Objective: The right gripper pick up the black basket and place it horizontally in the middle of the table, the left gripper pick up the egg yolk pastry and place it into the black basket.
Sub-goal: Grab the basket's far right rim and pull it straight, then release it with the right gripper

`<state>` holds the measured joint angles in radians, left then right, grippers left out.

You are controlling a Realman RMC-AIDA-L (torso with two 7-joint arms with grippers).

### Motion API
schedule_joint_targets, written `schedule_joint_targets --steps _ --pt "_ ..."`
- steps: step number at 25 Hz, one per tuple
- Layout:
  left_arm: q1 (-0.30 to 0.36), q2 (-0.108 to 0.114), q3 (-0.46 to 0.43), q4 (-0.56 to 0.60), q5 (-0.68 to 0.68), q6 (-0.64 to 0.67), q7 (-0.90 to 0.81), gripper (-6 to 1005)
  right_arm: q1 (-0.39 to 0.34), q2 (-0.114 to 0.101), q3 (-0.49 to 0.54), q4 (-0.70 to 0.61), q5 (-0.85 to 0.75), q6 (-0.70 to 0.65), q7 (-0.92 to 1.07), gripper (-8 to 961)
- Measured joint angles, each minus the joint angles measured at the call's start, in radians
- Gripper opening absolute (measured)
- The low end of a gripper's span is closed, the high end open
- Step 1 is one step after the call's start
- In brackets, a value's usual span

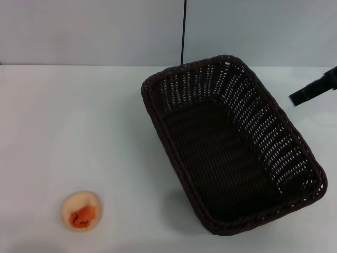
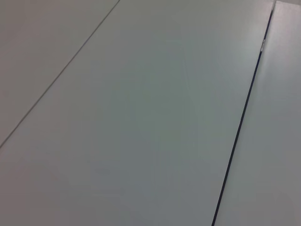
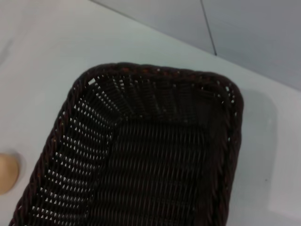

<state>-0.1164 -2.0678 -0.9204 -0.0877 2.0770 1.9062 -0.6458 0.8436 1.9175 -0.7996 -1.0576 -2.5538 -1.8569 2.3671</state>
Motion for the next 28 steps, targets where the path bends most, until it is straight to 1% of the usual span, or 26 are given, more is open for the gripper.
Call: schedule_joint_targets --steps 1,2,4,9,15,18,19,22,26,28 --pt "0.000 0.000 0.000 -0.002 0.000 0.000 0.000 696 0.007 0.003 -0.022 0.047 -0.001 0.038 -0.002 717" --pt "0.000 0.000 0.000 -0.002 0.000 0.000 0.000 696 0.007 0.003 -0.022 0.047 -0.001 0.038 -0.002 717" --pt "-0.001 0.001 0.000 -0.004 0.000 0.000 0.000 695 0.013 0.009 -0.039 0.099 -0.002 0.089 -0.005 717" --pt "-0.007 0.001 0.000 -0.002 0.000 0.000 0.000 693 0.017 0.015 -0.044 0.149 -0.003 0.135 -0.009 716" --pt "-0.009 0.002 0.000 -0.007 0.000 -0.013 0.000 691 0.025 0.019 -0.045 0.192 -0.001 0.157 -0.020 716" --pt "-0.009 0.002 0.000 -0.008 0.000 -0.017 0.000 690 0.031 0.025 -0.047 0.212 -0.003 0.167 -0.022 715" --pt "-0.010 0.002 0.000 -0.008 0.000 -0.020 0.000 690 0.035 0.030 -0.055 0.226 -0.004 0.177 -0.022 715" --pt "-0.011 0.002 0.000 -0.008 0.000 -0.021 0.000 688 0.038 0.032 -0.068 0.243 -0.004 0.189 -0.022 715" --pt "-0.013 0.002 0.000 -0.007 0.000 -0.022 0.000 687 0.043 0.043 -0.113 0.279 -0.005 0.235 -0.016 714" --pt "-0.013 0.002 0.000 -0.007 0.000 -0.022 0.000 686 0.044 0.044 -0.117 0.288 -0.005 0.241 -0.016 714"
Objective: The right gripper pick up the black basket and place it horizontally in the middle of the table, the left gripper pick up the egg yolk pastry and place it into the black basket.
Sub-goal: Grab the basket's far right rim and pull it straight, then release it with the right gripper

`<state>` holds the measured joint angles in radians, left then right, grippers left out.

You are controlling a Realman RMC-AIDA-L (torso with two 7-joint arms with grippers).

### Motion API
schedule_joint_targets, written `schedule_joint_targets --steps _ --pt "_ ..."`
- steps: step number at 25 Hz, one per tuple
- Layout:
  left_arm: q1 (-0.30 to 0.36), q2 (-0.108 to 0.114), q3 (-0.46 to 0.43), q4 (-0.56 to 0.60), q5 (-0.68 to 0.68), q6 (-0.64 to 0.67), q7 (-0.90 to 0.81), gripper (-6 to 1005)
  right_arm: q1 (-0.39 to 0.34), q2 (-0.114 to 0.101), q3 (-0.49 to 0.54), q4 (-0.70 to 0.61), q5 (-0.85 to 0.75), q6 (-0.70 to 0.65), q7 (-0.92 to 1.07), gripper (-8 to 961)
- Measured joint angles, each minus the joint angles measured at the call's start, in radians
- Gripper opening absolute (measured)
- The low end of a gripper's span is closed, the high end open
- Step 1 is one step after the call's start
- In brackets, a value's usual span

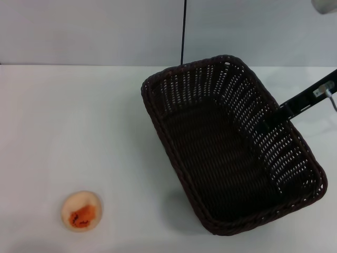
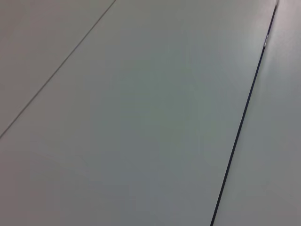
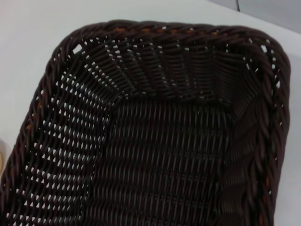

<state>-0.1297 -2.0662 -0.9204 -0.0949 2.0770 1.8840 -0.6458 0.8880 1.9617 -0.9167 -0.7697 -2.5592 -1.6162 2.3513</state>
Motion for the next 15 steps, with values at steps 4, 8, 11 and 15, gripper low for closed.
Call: schedule_joint_targets --steps 4,8,11,15 --pt "-0.007 0.000 0.000 -0.004 0.000 -0.012 0.000 685 0.003 0.009 -0.017 0.016 -0.001 0.017 -0.002 713" --pt "-0.014 0.000 0.000 -0.002 0.000 -0.013 0.000 683 -0.002 0.017 -0.034 0.010 -0.001 0.033 -0.004 713" --pt "-0.016 0.000 0.000 -0.001 0.000 -0.013 0.000 682 -0.003 0.017 -0.035 0.009 -0.001 0.035 -0.005 579" --pt "-0.017 0.000 0.000 -0.003 0.000 -0.015 0.000 681 -0.003 0.018 -0.035 0.008 -0.001 0.036 -0.005 389"
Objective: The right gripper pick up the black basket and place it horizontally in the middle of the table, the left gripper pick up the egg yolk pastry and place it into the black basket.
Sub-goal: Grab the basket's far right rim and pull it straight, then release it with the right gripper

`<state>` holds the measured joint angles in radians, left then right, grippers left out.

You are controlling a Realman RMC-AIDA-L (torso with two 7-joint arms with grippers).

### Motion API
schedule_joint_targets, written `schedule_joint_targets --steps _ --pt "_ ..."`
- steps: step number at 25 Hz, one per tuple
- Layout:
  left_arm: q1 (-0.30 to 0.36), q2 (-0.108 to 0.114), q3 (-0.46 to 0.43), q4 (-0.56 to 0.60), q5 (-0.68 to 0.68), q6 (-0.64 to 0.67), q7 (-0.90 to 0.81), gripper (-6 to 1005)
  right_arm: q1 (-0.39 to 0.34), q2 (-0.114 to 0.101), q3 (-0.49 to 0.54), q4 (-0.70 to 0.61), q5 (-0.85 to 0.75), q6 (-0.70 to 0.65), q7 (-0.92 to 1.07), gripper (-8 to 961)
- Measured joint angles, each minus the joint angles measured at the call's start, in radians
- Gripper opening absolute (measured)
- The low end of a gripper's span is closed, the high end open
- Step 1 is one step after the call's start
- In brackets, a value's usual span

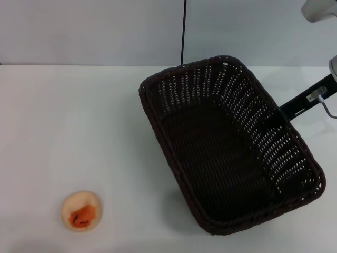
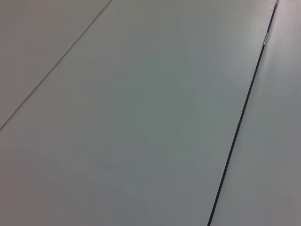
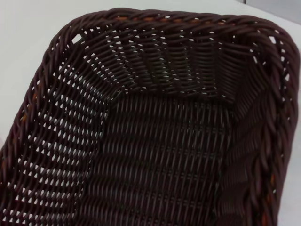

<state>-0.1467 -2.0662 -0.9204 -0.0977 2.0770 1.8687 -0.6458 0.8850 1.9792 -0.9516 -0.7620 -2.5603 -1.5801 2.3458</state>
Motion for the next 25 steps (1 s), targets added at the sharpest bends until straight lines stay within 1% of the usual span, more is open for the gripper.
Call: schedule_joint_targets --steps 1,6,10,14,17,18,19,21,22,23,24,25 --pt "0.000 0.000 0.000 0.000 0.000 0.000 0.000 680 -0.001 0.000 0.000 -0.002 0.000 0.000 -0.003 341" --pt "-0.001 0.000 0.000 -0.002 0.000 0.000 0.000 678 -0.002 0.000 0.006 -0.003 0.000 0.000 -0.012 173" --pt "-0.001 0.000 0.000 -0.002 0.000 -0.001 0.000 677 -0.011 0.000 0.013 -0.006 0.003 0.000 -0.018 173" --pt "-0.001 0.000 0.000 -0.002 0.000 0.000 0.000 675 -0.023 -0.002 0.048 -0.012 0.016 -0.004 -0.034 174" --pt "0.000 0.000 0.000 -0.001 0.000 -0.001 -0.005 674 -0.035 -0.008 0.079 -0.015 0.049 -0.014 -0.056 172" --pt "0.000 0.000 0.000 0.000 0.000 0.000 -0.009 674 -0.046 -0.015 0.088 -0.016 0.087 -0.020 -0.066 171" --pt "0.001 0.000 0.000 0.000 0.000 0.000 -0.013 674 -0.046 -0.015 0.088 -0.016 0.087 -0.020 -0.066 169" --pt "0.002 0.000 0.000 -0.001 0.000 0.000 -0.015 673 -0.068 -0.029 0.105 -0.021 0.153 -0.028 -0.084 166" --pt "0.002 0.000 0.000 -0.001 0.000 0.000 -0.015 672 -0.068 -0.029 0.105 -0.021 0.153 -0.028 -0.084 165" --pt "0.003 0.000 0.000 -0.002 0.000 0.000 -0.015 672 -0.085 -0.041 0.118 -0.026 0.206 -0.036 -0.095 163" --pt "0.004 0.000 0.000 -0.002 0.000 0.000 -0.015 672 -0.085 -0.041 0.118 -0.026 0.206 -0.036 -0.095 163" --pt "0.004 0.000 0.000 -0.002 0.000 0.000 -0.015 671 -0.090 -0.046 0.123 -0.029 0.230 -0.040 -0.101 163"
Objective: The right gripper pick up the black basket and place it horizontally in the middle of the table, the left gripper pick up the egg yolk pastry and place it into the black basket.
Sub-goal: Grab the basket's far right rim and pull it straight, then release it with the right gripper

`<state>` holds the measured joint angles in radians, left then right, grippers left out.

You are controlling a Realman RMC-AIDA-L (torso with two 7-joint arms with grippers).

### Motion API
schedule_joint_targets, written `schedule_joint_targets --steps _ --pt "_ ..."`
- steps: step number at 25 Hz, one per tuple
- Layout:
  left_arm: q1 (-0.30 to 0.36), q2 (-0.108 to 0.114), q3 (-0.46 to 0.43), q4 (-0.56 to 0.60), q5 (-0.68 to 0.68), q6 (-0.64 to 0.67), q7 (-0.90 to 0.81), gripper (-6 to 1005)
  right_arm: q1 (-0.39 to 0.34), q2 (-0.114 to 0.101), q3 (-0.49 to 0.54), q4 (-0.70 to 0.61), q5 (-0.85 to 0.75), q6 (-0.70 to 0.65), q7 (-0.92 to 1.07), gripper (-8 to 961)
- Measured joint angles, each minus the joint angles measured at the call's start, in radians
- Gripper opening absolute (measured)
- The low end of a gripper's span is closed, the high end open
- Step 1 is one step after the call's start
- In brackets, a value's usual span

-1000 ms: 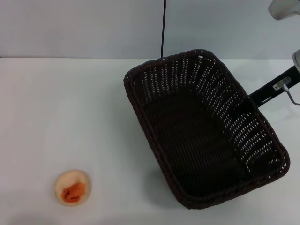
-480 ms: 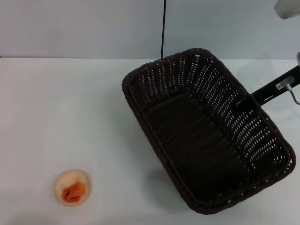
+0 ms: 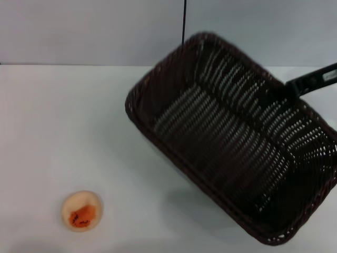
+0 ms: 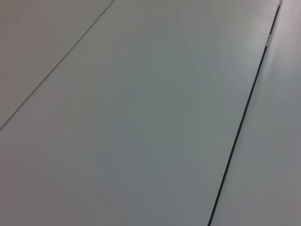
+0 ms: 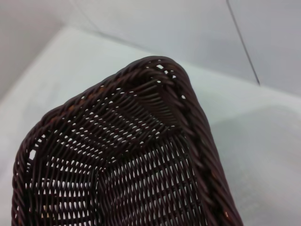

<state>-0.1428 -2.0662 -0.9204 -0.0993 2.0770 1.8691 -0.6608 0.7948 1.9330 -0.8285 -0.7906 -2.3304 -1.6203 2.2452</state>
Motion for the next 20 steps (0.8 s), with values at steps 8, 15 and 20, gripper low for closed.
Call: schedule_joint_targets --steps 8,15,20 --pt "0.000 0.001 -0.001 0.001 0.000 0.004 -0.011 668 -0.006 -0.065 0.016 -0.051 0.112 -0.084 -0.031 162" --pt "0.003 -0.001 0.000 -0.001 0.000 0.006 -0.011 666 0.075 -0.105 0.016 -0.070 0.116 -0.126 -0.110 161" --pt "0.004 -0.003 0.014 -0.002 0.000 0.007 -0.012 664 0.162 -0.109 -0.014 -0.069 0.105 -0.145 -0.191 160"
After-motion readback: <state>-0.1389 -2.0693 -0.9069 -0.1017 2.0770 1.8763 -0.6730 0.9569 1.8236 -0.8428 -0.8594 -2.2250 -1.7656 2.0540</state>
